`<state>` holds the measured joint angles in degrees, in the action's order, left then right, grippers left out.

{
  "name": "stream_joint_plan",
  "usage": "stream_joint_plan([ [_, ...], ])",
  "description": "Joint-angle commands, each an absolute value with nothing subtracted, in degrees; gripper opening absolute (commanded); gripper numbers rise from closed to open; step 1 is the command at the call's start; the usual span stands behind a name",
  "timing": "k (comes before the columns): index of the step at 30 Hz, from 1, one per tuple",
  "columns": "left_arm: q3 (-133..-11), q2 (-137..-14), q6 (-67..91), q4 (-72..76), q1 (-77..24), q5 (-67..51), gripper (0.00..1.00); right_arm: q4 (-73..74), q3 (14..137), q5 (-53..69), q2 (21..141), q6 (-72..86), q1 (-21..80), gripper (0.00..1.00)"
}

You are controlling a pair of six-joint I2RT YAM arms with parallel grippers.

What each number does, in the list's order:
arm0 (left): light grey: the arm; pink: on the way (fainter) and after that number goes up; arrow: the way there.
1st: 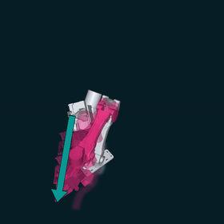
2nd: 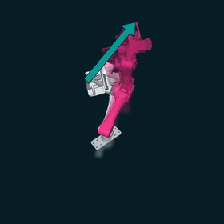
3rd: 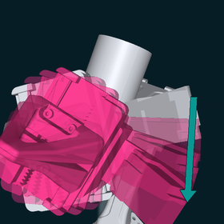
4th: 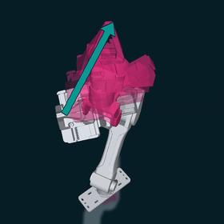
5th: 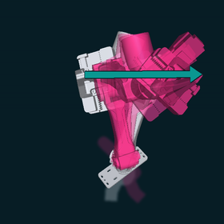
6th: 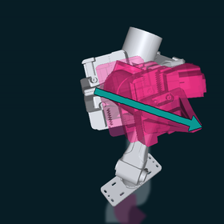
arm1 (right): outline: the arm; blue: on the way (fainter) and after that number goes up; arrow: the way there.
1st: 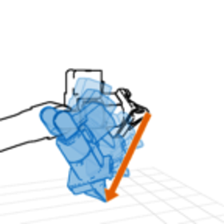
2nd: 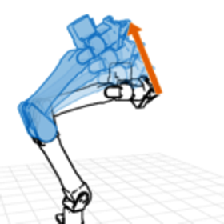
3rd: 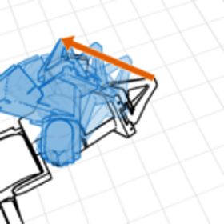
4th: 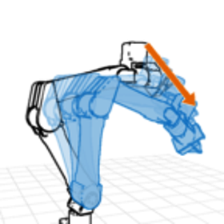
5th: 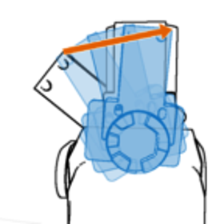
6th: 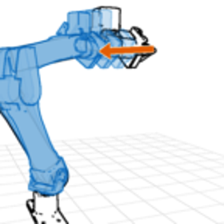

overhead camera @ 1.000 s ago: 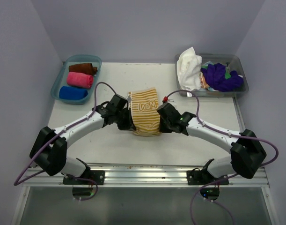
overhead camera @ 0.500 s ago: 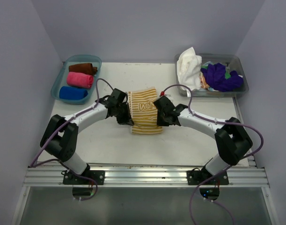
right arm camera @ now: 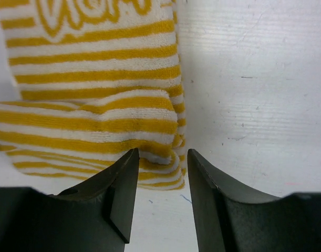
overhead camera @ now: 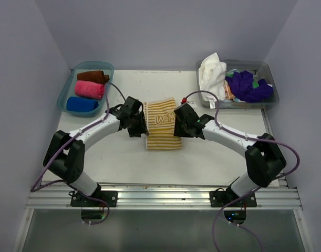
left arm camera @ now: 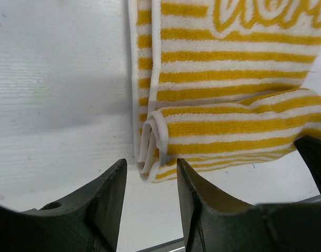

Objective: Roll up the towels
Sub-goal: Roll the towel

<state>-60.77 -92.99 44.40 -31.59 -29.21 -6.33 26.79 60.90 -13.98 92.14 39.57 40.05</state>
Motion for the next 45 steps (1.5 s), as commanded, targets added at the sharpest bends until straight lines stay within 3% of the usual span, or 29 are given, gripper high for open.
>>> stream_joint_plan([
  [1,-65.82,-86.05,44.21,-33.48,-31.28,1.82,0.47,26.89,60.56,-16.08,84.57,39.81,40.25,0.47],
  [5,-66.45,-85.6,43.6,-33.15,-34.1,-1.91,0.4,26.9,60.03,-16.52,82.88,40.78,41.39,0.44],
  [9,-64.43,-87.45,42.8,-29.28,-34.72,-8.86,0.24,25.14,59.5,-15.82,83.76,41.66,42.1,0.23],
  [13,-64.86,-91.74,42.01,-27.16,-34.72,-9.94,0.16,23.73,60.55,-15.9,85.69,40.96,42.19,0.18],
  [28,-70.31,-105.46,38.23,-26.1,-30.68,-8.26,0.14,20.83,66.98,-14.86,105.2,34.28,39.46,0.15],
  [37,-68.47,-105.73,36.65,-26.89,-29.71,-8.7,0.14,20.39,57.94,-10.12,99.41,39.63,43.06,0.14],
  [45,-70.4,-104.95,34.02,-29.53,-28.92,-9.4,0.13,19.34,53.53,-7.21,92.29,52.64,55.36,0.16],
])
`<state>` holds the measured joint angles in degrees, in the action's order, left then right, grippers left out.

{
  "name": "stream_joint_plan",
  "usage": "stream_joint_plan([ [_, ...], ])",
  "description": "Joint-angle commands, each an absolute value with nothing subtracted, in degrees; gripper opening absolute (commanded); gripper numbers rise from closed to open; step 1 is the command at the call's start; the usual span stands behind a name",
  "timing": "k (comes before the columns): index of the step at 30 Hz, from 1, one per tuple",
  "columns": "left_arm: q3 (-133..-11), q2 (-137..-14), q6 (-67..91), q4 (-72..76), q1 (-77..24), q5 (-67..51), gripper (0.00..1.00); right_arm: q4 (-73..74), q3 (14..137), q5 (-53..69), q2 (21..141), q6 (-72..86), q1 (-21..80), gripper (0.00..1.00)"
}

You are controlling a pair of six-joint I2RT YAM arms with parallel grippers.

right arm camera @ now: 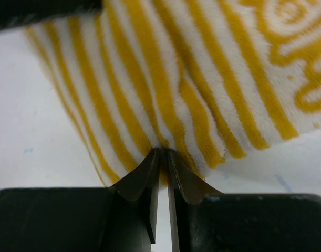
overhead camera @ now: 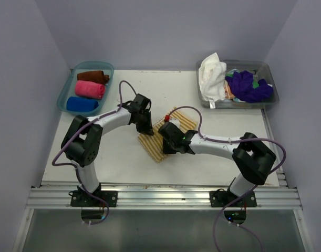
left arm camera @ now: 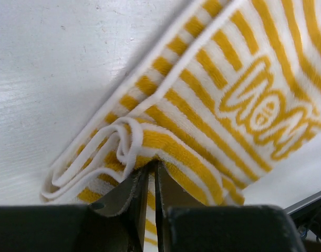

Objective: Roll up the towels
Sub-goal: Roll the towel

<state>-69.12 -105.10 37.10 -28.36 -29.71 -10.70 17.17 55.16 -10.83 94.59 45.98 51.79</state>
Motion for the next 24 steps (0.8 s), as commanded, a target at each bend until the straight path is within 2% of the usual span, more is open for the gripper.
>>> stream_joint_plan([
  [1,-70.31,-104.77,33.75,-29.44,-28.92,-9.93,0.14,19.25,53.79,-7.29,92.02,52.65,55.98,0.16],
  [6,-69.87,-105.64,32.43,-29.0,-28.92,-12.21,0.13,22.93,56.77,-9.4,90.97,48.87,58.18,0.19],
  [9,-69.79,-105.21,31.99,-29.18,-28.92,-13.36,0.14,24.86,58.96,-9.84,89.39,46.07,58.53,0.25],
  [12,-70.48,-103.63,31.99,-30.76,-28.83,-12.49,0.21,27.93,60.55,-11.77,87.72,43.78,59.15,0.31],
  [15,-71.1,-101.52,31.73,-31.9,-28.92,-11.34,0.34,29.96,61.61,-14.06,85.52,42.2,59.5,0.36],
  [20,-73.73,-99.06,30.68,-35.33,-28.83,-9.41,0.65,32.08,63.63,-17.31,83.59,40.08,59.5,0.41],
  [21,-74.52,-98.53,30.5,-35.77,-28.74,-9.32,0.67,32.69,63.98,-17.84,83.5,39.3,59.5,0.41],
  [22,-74.97,-97.57,30.41,-36.55,-28.39,-9.14,0.75,32.87,64.77,-18.28,83.58,38.85,59.59,0.42],
  [24,-76.02,-95.99,30.15,-37.52,-27.86,-9.14,0.82,33.48,66.26,-19.16,84.63,37.36,59.68,0.45],
])
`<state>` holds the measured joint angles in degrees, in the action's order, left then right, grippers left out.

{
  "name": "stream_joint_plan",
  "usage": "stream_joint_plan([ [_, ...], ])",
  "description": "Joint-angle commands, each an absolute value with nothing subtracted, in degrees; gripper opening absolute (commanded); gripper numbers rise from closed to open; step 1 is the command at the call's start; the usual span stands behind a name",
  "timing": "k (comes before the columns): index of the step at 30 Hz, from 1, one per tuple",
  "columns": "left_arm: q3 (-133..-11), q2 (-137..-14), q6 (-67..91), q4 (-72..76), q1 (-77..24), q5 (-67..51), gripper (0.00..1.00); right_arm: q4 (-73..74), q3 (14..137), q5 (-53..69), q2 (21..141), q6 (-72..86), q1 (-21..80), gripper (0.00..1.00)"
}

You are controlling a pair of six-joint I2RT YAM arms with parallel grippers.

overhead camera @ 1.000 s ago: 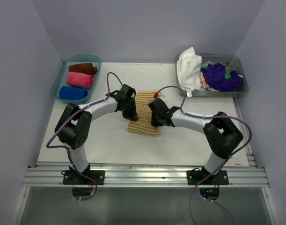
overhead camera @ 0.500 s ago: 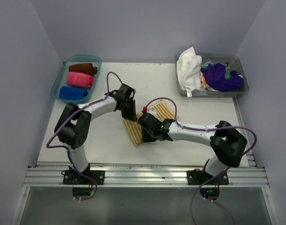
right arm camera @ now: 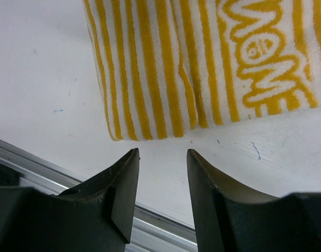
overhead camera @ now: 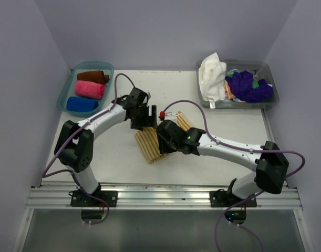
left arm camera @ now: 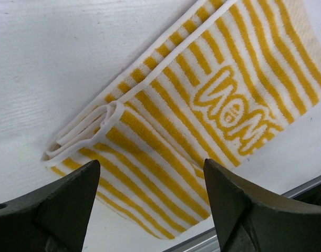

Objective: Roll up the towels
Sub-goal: Roll the towel

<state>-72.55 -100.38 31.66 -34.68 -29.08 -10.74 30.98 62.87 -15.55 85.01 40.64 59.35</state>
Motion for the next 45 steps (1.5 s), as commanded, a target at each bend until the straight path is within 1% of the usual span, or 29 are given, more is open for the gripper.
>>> stream_joint_plan([
  [1,-76.2,-95.37,30.15,-38.05,-27.25,-9.14,0.84,33.66,66.88,-19.51,85.16,36.83,59.68,0.46],
  [3,-76.64,-93.7,29.97,-38.58,-26.2,-9.93,0.91,33.66,69.24,-19.42,87.17,34.81,60.2,0.48],
  [6,-76.82,-92.03,29.62,-39.89,-24.62,-10.46,0.93,34.71,73.37,-21.52,89.29,32.26,62.04,0.51],
  [11,-75.16,-88.6,29.44,-41.57,-20.84,-10.81,0.91,35.68,79.62,-23.38,96.49,26.56,66.26,0.56],
  [13,-72.97,-86.4,29.62,-41.4,-17.42,-13.26,0.91,35.42,81.91,-24.78,98.95,24.44,67.41,0.59],
  [16,-69.45,-83.42,30.06,-41.31,-11.97,-14.94,0.9,35.77,84.46,-25.22,103.96,21.71,67.67,0.61],
  [22,-64.17,-79.37,30.15,-41.57,-5.1,-14.76,0.9,34.98,85.69,-24.87,109.24,19.51,68.64,0.64],
  [29,-59.77,-79.19,30.32,-40.08,-4.31,-15.91,0.89,33.4,83.24,-26.36,114.78,19.6,68.82,0.69],
  [33,-57.57,-79.36,30.67,-38.41,-4.31,-16.87,0.89,30.51,80.17,-28.12,118.3,21.7,68.82,0.69],
  [35,-56.25,-79.28,30.85,-38.06,-4.31,-17.05,0.89,25.0,76.66,-30.05,117.78,23.11,68.73,0.64],
  [36,-55.81,-79.36,31.02,-37.71,-4.31,-17.22,0.89,23.83,74.2,-30.58,117.69,23.64,68.64,0.59],
  [37,-54.77,-79.28,31.2,-37.44,-4.31,-17.49,0.89,23.04,73.48,-30.24,116.99,24.43,68.47,0.44],
  [39,-53.44,-78.75,31.73,-36.3,-4.31,-18.89,0.89,20.75,71.73,-28.57,115.67,24.87,68.29,0.27],
  [40,-52.31,-78.66,31.9,-35.86,-4.31,-19.42,0.89,19.7,71.2,-27.35,114.79,24.79,68.2,0.15],
  [43,-50.02,-78.14,32.43,-34.46,-4.31,-21.44,0.89,16.53,69.44,-21.9,111.01,24.87,67.5,0.0],
  [45,-48.7,-77.17,32.87,-33.14,-4.48,-23.54,0.89,14.16,67.69,-17.86,107.86,25.57,66.98,0.0],
])
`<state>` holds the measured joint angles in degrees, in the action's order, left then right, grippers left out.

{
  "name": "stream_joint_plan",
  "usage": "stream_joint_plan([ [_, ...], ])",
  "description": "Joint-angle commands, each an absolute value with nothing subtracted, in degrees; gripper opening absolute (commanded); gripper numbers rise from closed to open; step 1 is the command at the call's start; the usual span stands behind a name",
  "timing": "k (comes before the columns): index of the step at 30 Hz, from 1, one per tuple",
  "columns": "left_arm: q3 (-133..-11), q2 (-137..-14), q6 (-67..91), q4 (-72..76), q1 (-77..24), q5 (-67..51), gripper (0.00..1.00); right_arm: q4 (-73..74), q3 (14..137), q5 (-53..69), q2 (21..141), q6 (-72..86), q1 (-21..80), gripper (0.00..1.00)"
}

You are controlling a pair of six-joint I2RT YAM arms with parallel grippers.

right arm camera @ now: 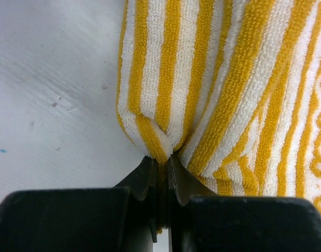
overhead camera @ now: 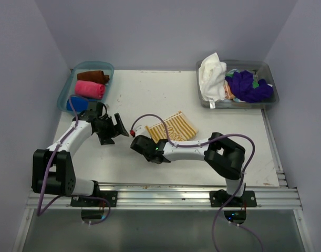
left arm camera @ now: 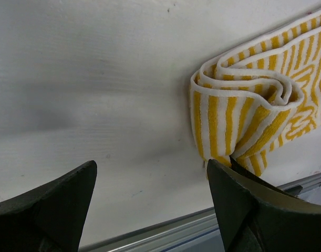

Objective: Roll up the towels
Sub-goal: Roll the towel

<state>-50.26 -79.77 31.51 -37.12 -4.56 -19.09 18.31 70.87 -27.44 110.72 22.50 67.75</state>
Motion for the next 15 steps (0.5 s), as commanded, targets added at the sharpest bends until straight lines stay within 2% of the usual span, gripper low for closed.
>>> stream_joint_plan([
  [1,-47.56,-76.82,33.13,-32.7,-4.48,-24.34,0.89,13.28,66.89,-15.93,106.71,26.27,65.84,0.0],
  [6,-45.0,-75.59,35.68,-28.22,-9.57,-26.54,0.89,7.92,61.97,-6.08,101.18,28.3,63.02,0.0],
  [15,-40.17,-79.8,43.59,-15.31,-15.55,-28.04,0.9,1.67,54.93,-1.23,97.21,30.85,60.12,0.0],
])
